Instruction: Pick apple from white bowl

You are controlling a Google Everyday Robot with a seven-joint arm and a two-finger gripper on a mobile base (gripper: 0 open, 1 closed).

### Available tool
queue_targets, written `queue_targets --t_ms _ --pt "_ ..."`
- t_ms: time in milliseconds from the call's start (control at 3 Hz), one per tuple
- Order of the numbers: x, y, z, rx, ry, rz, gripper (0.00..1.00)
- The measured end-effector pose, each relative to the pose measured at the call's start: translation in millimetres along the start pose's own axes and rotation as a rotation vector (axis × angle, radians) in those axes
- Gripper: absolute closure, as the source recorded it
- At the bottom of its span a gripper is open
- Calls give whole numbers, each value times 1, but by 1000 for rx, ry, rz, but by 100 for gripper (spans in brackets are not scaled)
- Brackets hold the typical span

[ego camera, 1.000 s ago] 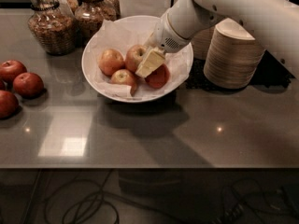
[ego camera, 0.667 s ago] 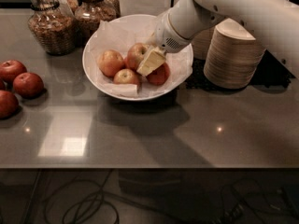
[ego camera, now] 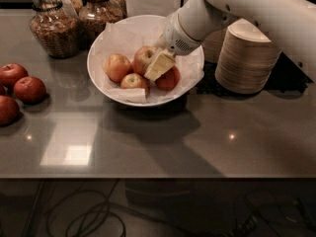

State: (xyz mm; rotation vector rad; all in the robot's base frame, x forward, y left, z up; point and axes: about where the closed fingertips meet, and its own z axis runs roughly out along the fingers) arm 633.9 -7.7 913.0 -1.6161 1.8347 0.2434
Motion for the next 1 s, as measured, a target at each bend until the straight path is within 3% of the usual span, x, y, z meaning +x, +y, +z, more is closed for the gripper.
queue_targets --t_ms 333,667,1000 --pt "-42 -10 -57 98 -75 -76 100" --pt "-73 -12 -98 155 -145 -141 100" --pt "-73 -12 -98 155 -145 -141 100"
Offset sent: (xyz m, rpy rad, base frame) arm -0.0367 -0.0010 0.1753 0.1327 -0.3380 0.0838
